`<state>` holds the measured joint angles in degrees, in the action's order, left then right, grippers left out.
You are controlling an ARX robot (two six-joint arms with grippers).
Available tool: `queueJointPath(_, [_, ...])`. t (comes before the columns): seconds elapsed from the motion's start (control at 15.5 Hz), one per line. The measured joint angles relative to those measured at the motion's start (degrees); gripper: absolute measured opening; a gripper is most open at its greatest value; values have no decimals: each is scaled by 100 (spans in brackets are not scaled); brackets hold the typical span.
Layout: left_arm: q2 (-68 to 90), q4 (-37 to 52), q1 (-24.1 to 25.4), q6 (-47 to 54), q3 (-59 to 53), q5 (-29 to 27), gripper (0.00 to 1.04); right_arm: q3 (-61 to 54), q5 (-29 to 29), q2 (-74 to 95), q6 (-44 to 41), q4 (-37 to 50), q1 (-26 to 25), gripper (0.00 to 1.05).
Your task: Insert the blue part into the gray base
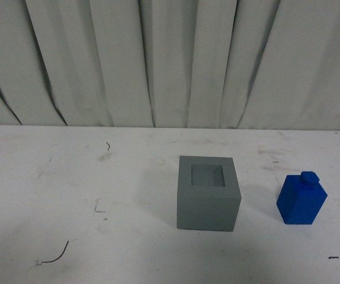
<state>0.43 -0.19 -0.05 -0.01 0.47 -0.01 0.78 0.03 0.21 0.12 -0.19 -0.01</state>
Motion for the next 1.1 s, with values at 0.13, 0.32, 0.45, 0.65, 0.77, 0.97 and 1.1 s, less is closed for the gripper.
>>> queueJointPath(0.13, [0, 0, 0, 0, 0, 0, 98, 0, 0, 0, 0, 0, 0, 98])
queueJointPath(0.32, [0, 0, 0, 0, 0, 0, 98, 0, 0, 0, 0, 0, 0, 98])
queueJointPath(0.45, [0, 0, 0, 0, 0, 0, 98, 0, 0, 0, 0, 0, 0, 98])
queueJointPath(0.65, [0, 0, 0, 0, 0, 0, 98, 0, 0, 0, 0, 0, 0, 98])
queueJointPath(0.77, [0, 0, 0, 0, 0, 0, 98, 0, 0, 0, 0, 0, 0, 98])
queueJointPath(0.97, [0, 0, 0, 0, 0, 0, 98, 0, 0, 0, 0, 0, 0, 98])
queueJointPath(1.1, [0, 0, 0, 0, 0, 0, 98, 0, 0, 0, 0, 0, 0, 98])
